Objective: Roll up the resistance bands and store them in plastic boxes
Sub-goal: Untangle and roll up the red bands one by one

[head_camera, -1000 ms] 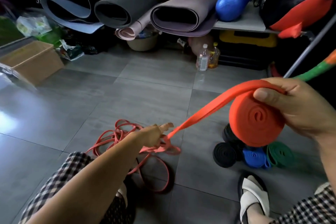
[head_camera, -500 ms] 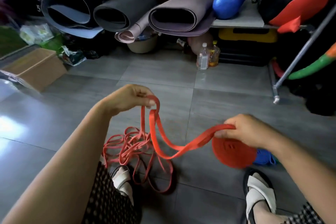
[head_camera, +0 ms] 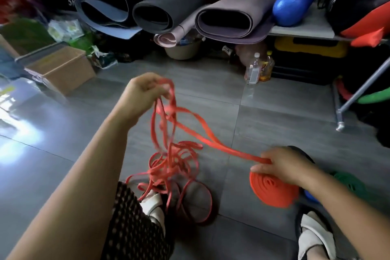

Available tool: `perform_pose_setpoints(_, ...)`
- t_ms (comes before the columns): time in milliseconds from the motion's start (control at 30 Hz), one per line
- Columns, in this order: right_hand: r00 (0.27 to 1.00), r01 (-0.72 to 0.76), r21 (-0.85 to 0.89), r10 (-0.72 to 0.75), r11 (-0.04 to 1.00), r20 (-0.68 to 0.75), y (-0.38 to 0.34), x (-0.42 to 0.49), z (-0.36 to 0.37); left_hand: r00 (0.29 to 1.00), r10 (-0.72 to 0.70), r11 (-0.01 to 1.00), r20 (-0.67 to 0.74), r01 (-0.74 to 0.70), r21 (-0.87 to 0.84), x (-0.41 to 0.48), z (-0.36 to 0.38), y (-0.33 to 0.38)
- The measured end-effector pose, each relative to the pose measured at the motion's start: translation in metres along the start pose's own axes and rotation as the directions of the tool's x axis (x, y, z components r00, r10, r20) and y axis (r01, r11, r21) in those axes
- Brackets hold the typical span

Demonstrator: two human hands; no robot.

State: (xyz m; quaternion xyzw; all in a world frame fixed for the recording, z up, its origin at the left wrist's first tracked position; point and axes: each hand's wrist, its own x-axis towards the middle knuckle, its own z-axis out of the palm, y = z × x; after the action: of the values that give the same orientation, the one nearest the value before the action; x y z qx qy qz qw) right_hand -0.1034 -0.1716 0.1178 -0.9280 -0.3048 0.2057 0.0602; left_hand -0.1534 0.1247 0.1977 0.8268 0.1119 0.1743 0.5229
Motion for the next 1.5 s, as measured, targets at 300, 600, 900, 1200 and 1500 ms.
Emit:
perform_pose_setpoints(300,0.99,-0.072,0.248,0.1,0.966,-0.102,0.032,-0.009,-0.015,0.968,-0.037,0.98,-0.25,-0.014,-0.201,0.006,-0.003,-0.009)
perform_pose_setpoints(600,0.956,-0.19,0.231,0.234,0.954,-0.18,0.054,-0.023,-0.031,0.84,-0.035,0.911,-0.542,-0.196,-0.362,0.01,-0.013,0.0)
perform_pose_setpoints(900,0.886,-0.208,0.407,0.347,0.89,-0.307,0.062,-0.039,-0.05,0.701,-0.411,0.911,-0.583,0.331,-0.246,0.023,-0.042,-0.081)
perform_pose_setpoints(1200,0.883,0.179,0.61,0.147,0.772,-0.446,0.032,-0.038,-0.067,0.782,-0.621,0.354,-0.05,0.337,0.873,-0.009,-0.017,-0.126)
perform_pose_setpoints(1500,0.881,0.385,0.673,-0.035,0.631,-0.472,0.004,-0.053,-0.081,0.659,-0.345,0.768,0.669,-0.211,0.604,-0.06,0.153,-0.104)
